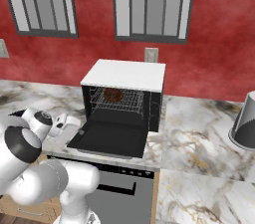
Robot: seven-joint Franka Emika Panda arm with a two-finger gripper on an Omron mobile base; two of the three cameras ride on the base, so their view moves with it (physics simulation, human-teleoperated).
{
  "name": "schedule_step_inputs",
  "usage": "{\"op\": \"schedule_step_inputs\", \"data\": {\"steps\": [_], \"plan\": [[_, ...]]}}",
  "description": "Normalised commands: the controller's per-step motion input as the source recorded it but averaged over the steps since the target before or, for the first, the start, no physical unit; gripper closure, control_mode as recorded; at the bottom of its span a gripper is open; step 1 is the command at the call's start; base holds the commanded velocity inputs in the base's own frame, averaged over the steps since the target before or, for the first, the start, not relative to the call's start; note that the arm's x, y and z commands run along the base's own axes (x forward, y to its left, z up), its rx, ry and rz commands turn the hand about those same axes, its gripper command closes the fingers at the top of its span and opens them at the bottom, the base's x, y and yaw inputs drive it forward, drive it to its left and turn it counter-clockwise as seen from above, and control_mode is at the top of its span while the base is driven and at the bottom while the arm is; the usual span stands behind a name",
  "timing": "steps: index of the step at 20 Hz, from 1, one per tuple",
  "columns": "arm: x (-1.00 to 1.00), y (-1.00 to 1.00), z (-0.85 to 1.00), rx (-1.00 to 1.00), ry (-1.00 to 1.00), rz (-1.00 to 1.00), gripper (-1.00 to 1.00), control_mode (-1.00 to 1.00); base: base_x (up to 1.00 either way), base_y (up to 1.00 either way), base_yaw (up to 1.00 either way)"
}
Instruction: Pick up the bagel from the plate, place it on the toaster oven rack, close the door, and set the timer.
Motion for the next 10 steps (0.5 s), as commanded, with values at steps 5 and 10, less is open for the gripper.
{"op": "schedule_step_inputs", "data": {"steps": [5, 10], "plan": [[0.15, 0.0, -0.18, -0.06, 0.0, -0.01, -1.0, -1.0, 0.0, 0.0, 0.0], [0.1, -0.07, 0.0, -0.11, -0.02, -0.01, -1.0, -1.0, 0.0, 0.0, 0.0]]}}
